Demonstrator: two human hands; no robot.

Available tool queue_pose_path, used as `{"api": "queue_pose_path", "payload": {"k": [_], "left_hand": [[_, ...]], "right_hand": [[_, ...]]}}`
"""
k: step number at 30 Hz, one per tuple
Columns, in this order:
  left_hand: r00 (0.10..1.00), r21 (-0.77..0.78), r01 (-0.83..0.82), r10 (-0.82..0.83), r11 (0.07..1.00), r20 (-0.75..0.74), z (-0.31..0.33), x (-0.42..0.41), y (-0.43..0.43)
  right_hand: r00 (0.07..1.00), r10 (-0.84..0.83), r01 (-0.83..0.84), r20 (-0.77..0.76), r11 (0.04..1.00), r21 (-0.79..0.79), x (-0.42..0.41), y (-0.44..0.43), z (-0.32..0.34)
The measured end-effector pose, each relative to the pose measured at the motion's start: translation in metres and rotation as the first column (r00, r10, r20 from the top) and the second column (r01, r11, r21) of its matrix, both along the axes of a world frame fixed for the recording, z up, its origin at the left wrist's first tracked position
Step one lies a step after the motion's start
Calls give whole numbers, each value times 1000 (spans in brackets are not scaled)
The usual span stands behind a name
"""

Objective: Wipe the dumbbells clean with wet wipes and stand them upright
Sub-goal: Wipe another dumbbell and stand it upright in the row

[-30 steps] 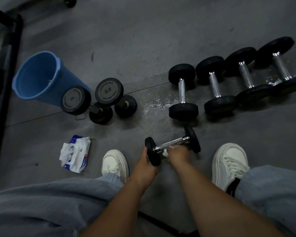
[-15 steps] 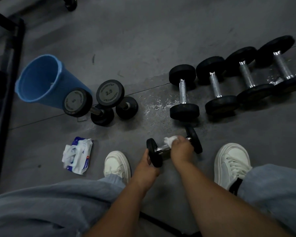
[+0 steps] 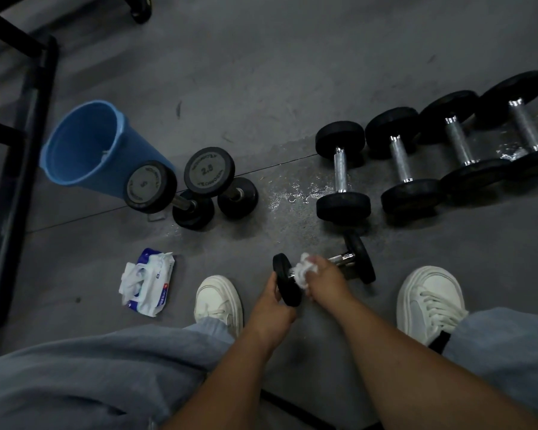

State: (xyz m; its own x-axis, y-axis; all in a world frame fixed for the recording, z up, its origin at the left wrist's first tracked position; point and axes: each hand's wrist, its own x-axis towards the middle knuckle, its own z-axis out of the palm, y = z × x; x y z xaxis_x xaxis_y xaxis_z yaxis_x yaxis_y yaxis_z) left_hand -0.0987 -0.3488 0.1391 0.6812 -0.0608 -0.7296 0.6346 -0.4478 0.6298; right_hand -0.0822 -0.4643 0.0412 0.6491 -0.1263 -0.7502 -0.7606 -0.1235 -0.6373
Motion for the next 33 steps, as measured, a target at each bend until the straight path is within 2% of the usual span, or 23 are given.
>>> {"api": "queue_pose_path", "payload": {"k": [2,5,6,8,9,11,12,13,14,15,16,18,19,20,22,23,24,25,27,29,31,32,33], "left_hand": [[1000,-12,11,-11,1000,0,1,0,0],[1000,9,13,-13,1000,7,5,-1,-1],[1000,10,13,-14,1000,12,4,-1,0],[1000,-7,3,-3,1000,7,2,-1,0],[1000,-13,1,-1,1000,4,2,0,0],[1000,-28,-11,11,1000,3,1,-1,0],[1000,-36,-19,19,999,6,0,-2,0],[1000,-40,-23,24,999,9,-1,-2,0],[1000,-37,-28,28,999,9,-2,-2,0],[999,-35,-33,33,999,10,-3,-2,0],[999,-31,-41,41,999,11,-4,-1,1],[999,-24,-45,46,999,8,-6,0,2],[999,-24,-41,41,999,9,-7,0,2],[999,-23,-36,36,999,11,-8,0,3],[999,-17,-31,31,999,14,-6,-1,3],[999,-18,-31,32,999,16,-6,-1,2],[999,-17,-32,33,999,11,-7,-2,2],[999,-17,-40,40,999,8,-8,-2,3],[999,-15,-43,43,999,15,-8,-2,4],[999,-12,-38,38,999,14,-10,-1,3],[999,-20,-33,33,999,13,-9,-2,3],[999,-19,-32,32,999,10,-10,-2,3],[999,-17,-40,40,999,1,-10,-3,4]], "right_hand": [[1000,-28,28,5,995,-98,4,-7,-1],[995,75,-65,-72,990,124,3,-1,9],[990,97,-81,-104,985,151,4,3,14],[974,112,-80,-199,983,164,2,9,20],[959,64,-10,-277,981,192,1,11,20],[937,38,2,-346,993,116,-4,9,9],[943,52,-54,-329,999,5,-5,6,4],[951,6,-36,-309,995,-92,-6,3,-3],[955,-77,48,-287,993,-109,-5,0,-4],[948,-178,166,-266,984,-67,-4,0,-5],[950,-186,185,-249,982,-28,-3,1,-5],[974,-65,79,-216,995,55,2,7,0],[987,-32,39,-155,998,41,5,10,2],[995,-71,69,-68,997,-34,10,11,4],[966,-244,257,86,944,-205,17,6,11],[956,-262,289,129,914,-284,20,0,11],[970,-199,235,141,917,-323,20,-2,11],[992,-53,88,111,938,-336,18,-2,12],[989,129,-110,65,963,-246,15,4,12],[988,58,-28,146,979,-202,12,5,12],[970,-163,206,178,946,-252,8,4,11],[977,-150,188,151,942,-277,7,2,11],[994,-22,48,102,966,-255,4,3,8]]}}
